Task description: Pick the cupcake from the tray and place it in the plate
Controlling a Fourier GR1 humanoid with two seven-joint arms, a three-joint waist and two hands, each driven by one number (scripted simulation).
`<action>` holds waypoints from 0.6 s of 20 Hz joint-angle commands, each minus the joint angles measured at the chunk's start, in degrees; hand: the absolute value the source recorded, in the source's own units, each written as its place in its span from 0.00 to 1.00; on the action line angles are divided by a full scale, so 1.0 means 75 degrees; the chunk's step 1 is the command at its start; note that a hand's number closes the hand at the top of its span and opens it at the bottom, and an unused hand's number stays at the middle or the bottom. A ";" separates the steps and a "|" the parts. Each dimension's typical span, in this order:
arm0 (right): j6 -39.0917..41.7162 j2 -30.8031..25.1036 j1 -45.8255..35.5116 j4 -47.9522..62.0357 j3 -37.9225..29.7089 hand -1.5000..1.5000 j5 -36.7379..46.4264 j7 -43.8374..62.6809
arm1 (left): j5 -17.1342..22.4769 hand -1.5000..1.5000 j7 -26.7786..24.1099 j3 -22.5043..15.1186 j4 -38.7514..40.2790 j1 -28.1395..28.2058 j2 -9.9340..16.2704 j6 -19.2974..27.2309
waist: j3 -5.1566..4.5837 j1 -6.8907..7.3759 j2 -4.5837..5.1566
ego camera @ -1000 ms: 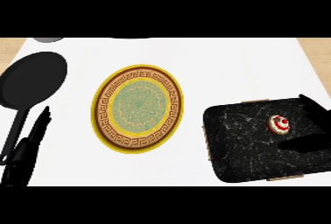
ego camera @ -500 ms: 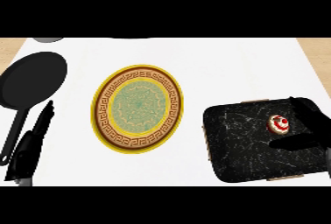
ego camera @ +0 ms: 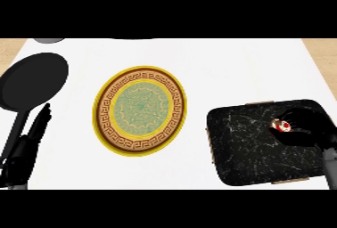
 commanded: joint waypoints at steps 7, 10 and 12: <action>0.1162 -0.1524 -0.2101 0.0804 0.2498 1.00 0.2902 -0.1684 | -0.0193 0.50 0.0066 -0.0426 0.0097 -0.0620 -0.0207 -0.0131 | 0.0012 0.0691 0.0190; 0.0293 -0.1247 -0.2868 0.1892 0.2751 1.00 0.3734 -0.2392 | -0.0088 0.50 -0.0111 -0.0318 0.0357 -0.0544 -0.0256 -0.0168 | 0.0019 0.0579 0.0179; -0.0647 -0.0884 -0.3260 0.2565 0.2722 1.00 0.4198 -0.2600 | -0.0209 0.50 -0.0223 -0.0241 0.0169 -0.0198 -0.0149 -0.0077 | 0.0023 0.0538 0.0133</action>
